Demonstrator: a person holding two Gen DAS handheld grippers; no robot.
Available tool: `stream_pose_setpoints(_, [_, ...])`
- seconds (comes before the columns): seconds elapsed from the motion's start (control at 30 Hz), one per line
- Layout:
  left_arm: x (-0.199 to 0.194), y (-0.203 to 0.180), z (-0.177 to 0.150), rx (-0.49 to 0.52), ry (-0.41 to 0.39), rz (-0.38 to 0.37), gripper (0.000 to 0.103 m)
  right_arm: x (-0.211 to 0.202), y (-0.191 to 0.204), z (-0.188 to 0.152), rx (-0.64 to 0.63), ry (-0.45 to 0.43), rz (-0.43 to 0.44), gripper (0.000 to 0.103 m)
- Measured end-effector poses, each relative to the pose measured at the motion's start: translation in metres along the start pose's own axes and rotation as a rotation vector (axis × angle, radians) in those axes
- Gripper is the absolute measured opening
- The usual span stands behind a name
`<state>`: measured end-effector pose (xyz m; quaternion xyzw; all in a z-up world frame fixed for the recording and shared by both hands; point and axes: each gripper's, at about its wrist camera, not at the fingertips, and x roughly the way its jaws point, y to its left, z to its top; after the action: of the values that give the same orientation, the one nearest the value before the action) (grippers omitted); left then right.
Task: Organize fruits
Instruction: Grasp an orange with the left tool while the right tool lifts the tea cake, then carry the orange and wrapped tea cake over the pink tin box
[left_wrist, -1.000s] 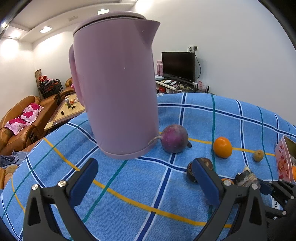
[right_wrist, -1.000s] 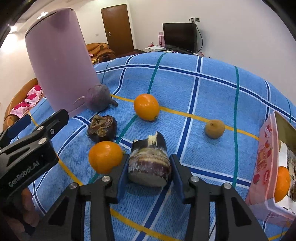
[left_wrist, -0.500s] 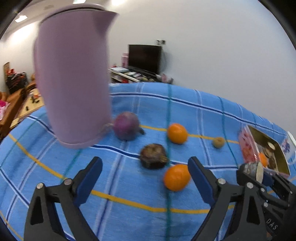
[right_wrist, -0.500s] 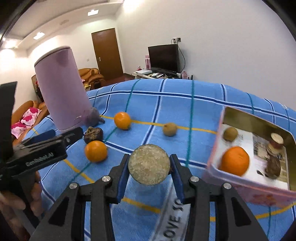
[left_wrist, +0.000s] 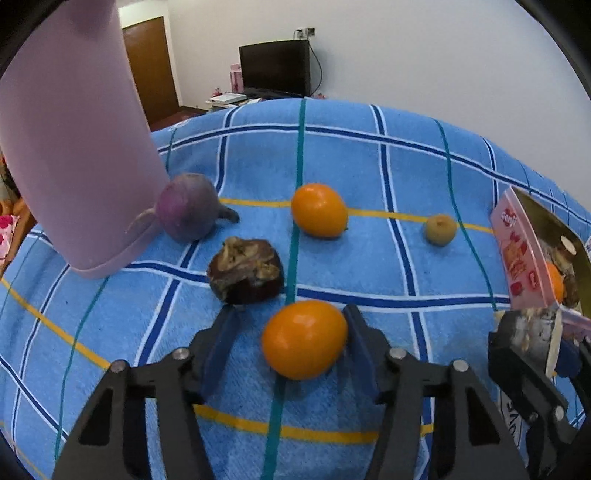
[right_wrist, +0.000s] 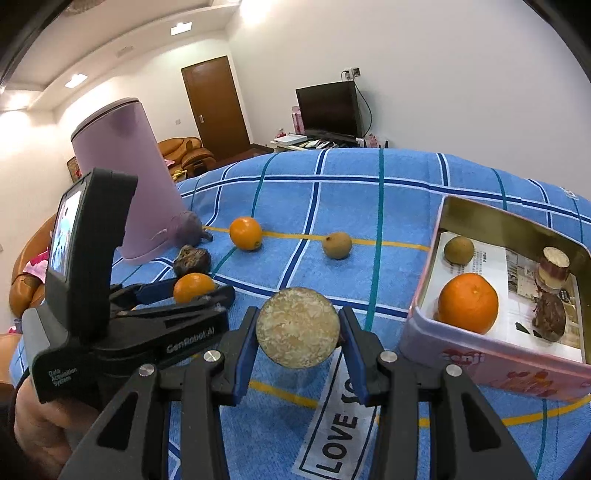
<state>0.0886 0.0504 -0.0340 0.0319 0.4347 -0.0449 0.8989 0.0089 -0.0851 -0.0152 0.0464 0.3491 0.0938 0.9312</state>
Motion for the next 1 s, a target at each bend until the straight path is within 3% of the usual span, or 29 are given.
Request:
stream_pose_setpoints(0.1, [-0.002,-0.007,0.001,0.032,-0.012,-0.005,0.041,-0.001,-0.001,0.000,0.003,-0.005,0.000,0.045])
stream_pose_setpoints(0.23, [-0.006,-0.012,0.003,0.048,-0.039,-0.004,0.040,-0.005,-0.001,0.000,-0.002,-0.022,-0.012,0.045])
stream_pose_setpoints(0.6, [-0.046,-0.013,-0.005,0.003,-0.248,0.076,0.040,-0.031,0.005,0.004,-0.093,-0.150,-0.105,0.045])
stream_pose_setpoints(1.0, [-0.055,-0.041,-0.015,-0.001,-0.270,0.064,0.040,-0.050,-0.030,0.003,-0.072,-0.173,-0.136,0.045])
